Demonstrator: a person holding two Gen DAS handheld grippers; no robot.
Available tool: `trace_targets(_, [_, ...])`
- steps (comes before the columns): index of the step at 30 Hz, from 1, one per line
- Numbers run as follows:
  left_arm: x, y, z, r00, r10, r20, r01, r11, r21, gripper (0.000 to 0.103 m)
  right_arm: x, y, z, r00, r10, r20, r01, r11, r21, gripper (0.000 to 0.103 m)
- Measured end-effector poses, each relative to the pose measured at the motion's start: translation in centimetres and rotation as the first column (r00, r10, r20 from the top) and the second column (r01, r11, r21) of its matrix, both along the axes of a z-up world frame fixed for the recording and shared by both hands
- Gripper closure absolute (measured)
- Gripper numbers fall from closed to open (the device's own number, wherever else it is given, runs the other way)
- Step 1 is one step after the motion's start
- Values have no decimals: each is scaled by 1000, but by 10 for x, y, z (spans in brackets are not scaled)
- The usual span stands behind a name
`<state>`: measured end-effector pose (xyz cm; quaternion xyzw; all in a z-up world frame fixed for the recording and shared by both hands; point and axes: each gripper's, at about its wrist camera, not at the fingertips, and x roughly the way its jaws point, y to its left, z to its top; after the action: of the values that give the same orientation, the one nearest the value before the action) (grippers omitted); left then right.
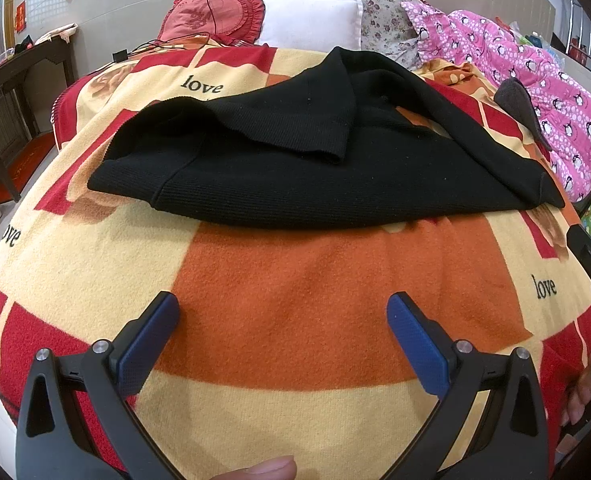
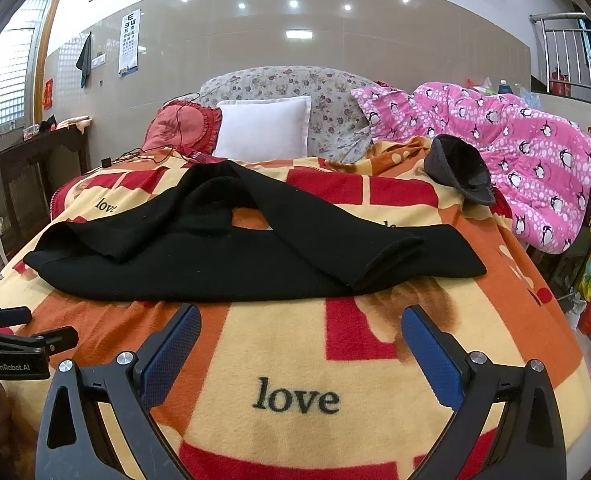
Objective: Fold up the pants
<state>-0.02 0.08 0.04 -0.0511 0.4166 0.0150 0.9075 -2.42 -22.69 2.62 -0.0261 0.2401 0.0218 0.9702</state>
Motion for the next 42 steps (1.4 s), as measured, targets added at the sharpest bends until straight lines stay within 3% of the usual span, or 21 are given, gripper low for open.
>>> trace_targets(42, [1, 1, -2, 1000, 0, -2, 0, 1000, 5, 0, -1, 0, 0, 1000, -4, 2, 4, 1000, -17, 2])
